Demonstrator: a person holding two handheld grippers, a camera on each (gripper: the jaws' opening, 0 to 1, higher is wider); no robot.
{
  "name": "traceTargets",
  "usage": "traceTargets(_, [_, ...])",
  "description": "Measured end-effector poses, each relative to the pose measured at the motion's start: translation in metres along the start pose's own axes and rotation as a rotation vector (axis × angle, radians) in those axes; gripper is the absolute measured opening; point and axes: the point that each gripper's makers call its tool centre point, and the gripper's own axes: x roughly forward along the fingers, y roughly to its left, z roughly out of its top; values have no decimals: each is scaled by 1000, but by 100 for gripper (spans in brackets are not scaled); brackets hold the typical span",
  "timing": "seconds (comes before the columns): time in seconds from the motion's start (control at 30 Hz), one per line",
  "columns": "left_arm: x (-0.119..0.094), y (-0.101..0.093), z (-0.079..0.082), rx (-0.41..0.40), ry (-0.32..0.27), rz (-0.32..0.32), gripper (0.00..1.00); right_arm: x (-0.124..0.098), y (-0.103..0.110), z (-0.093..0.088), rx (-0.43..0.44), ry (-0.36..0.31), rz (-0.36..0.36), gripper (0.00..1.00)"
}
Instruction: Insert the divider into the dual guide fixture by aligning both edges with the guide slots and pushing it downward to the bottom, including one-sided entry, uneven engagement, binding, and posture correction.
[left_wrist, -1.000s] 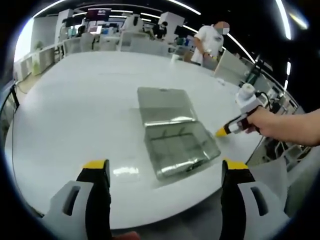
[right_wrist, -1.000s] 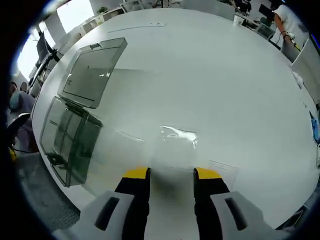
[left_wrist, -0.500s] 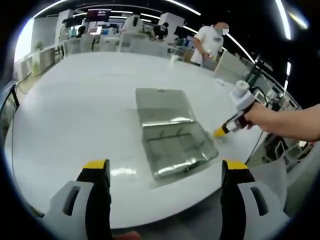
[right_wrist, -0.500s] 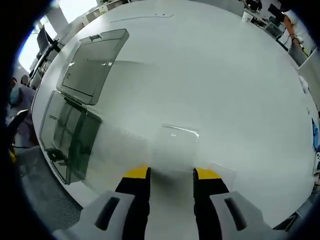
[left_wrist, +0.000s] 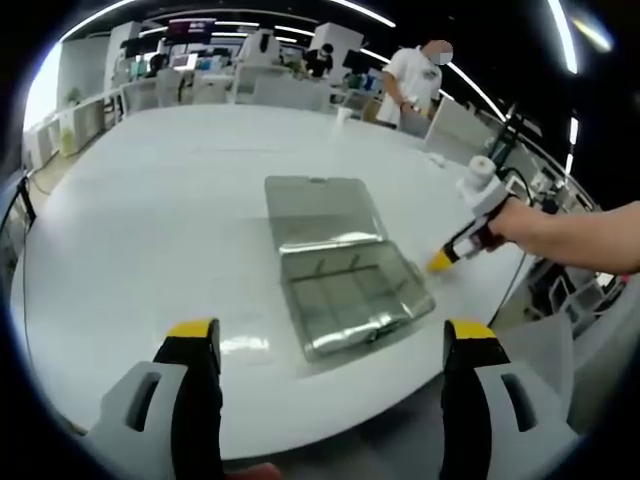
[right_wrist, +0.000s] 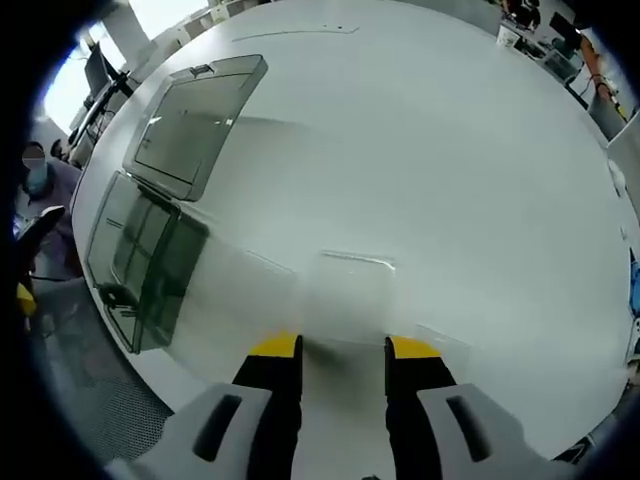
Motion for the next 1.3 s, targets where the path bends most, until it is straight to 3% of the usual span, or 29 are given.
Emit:
traceTargets(0.2, [0, -2, 1, 7, 0, -5, 89, 0, 1, -5, 6, 51, 17, 28])
traceTargets(0.23, [0, -2, 0, 8, 1, -5, 89, -2, 1, -8, -33, 78, 18, 28])
traceTargets(0.33, [1, -3, 0, 10, 3, -7, 89, 0, 1, -5, -6, 88, 12, 29])
traceTargets(0.73, [2, -1, -1, 1, 3, -5, 89, -3, 5, -7, -46, 138, -16, 30])
traceTargets(0.97, [3, 0, -1, -2, 3, -6, 89, -1, 2, -2, -110, 121, 9, 28])
traceTargets(1.3, [4, -1, 0, 3, 5, -10, 89, -3, 3, -4, -135, 105, 23, 27])
